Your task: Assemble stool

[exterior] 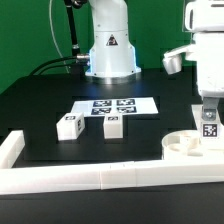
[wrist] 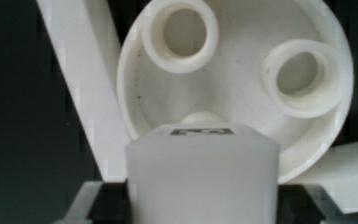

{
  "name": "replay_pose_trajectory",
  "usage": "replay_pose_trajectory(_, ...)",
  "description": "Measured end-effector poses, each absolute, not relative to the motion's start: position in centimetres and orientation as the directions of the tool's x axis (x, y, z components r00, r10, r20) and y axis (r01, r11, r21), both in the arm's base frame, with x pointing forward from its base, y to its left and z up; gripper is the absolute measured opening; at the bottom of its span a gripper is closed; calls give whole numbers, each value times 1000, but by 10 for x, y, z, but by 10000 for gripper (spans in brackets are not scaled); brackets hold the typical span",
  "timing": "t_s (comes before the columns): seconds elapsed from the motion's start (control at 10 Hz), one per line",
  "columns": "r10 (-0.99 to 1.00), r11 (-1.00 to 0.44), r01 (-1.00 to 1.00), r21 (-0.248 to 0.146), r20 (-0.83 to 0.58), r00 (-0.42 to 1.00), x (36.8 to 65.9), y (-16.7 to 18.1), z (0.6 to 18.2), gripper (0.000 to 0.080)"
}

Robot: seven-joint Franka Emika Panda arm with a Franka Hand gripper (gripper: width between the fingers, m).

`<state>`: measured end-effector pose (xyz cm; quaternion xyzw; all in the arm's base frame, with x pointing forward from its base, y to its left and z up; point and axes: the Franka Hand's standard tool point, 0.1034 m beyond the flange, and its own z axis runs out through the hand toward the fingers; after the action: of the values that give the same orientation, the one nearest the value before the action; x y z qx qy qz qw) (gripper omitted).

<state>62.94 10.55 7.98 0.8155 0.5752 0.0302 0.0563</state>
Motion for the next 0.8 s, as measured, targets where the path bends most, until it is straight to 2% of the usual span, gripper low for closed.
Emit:
replay_pose_trajectory(0.2,787,-614,779,124,35,615,629,110,80,345)
replay_pose_trajectory(0.4,596,-802,588,107,67,800,628,111,79,345)
replay_pose_trajectory(0.6,376,-926,369,80,94,922,629,113,79,345)
replay_pose_trajectory(0.7,249,-968,244,54,108,963,630,112,79,345)
replay_pose_trajectory(0.8,156,-987,152,44,119,981,631,114,78,345)
